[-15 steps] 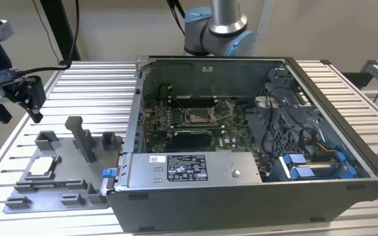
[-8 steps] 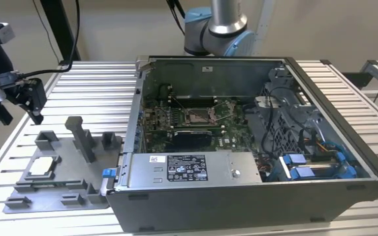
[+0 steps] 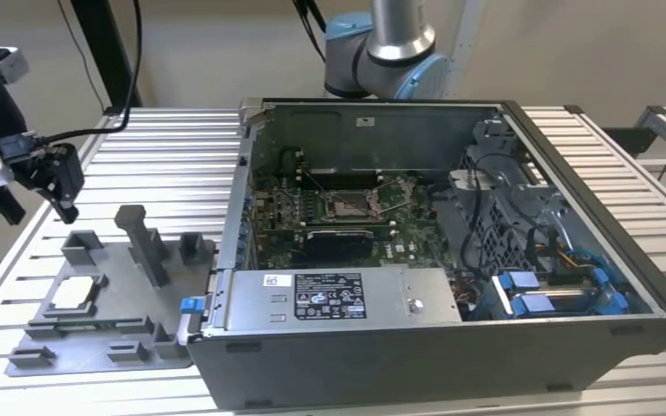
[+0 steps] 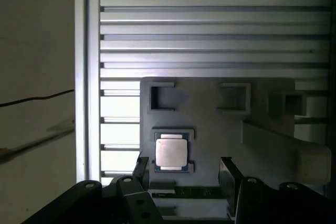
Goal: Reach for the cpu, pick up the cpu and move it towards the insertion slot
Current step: 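Pick up the cpu and move it towards the insertion slot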
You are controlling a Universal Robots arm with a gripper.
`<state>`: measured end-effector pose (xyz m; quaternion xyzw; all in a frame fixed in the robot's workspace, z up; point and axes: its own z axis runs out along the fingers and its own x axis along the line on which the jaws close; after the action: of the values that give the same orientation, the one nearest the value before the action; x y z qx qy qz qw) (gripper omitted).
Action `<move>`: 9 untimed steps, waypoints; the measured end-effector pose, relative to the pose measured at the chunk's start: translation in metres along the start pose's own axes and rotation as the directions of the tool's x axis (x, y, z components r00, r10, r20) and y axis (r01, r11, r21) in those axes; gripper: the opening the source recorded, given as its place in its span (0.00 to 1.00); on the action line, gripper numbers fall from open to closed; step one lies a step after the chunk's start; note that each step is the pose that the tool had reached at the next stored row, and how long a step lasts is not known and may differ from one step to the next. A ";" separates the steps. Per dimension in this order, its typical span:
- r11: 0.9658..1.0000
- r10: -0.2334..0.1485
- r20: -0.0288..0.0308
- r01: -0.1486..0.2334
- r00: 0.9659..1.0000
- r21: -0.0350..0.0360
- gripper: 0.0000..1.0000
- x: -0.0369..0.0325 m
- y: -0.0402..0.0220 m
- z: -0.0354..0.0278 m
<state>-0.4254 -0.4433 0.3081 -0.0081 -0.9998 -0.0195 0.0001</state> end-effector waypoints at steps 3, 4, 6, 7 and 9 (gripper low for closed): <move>1.000 0.001 0.000 -0.001 1.000 0.000 1.00 0.0002 -0.0001 0.0025; 1.000 0.001 0.000 -0.001 1.000 0.000 1.00 0.0003 -0.0001 0.0033; 1.000 0.001 0.000 -0.001 1.000 0.000 1.00 0.0004 -0.0002 0.0054; 1.000 0.002 0.000 -0.002 1.000 0.000 1.00 0.0005 -0.0003 0.0065; 1.000 0.003 0.000 -0.003 1.000 0.000 1.00 0.0007 -0.0003 0.0086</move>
<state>-0.4261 -0.4433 0.2995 -0.0097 -0.9998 -0.0196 0.0000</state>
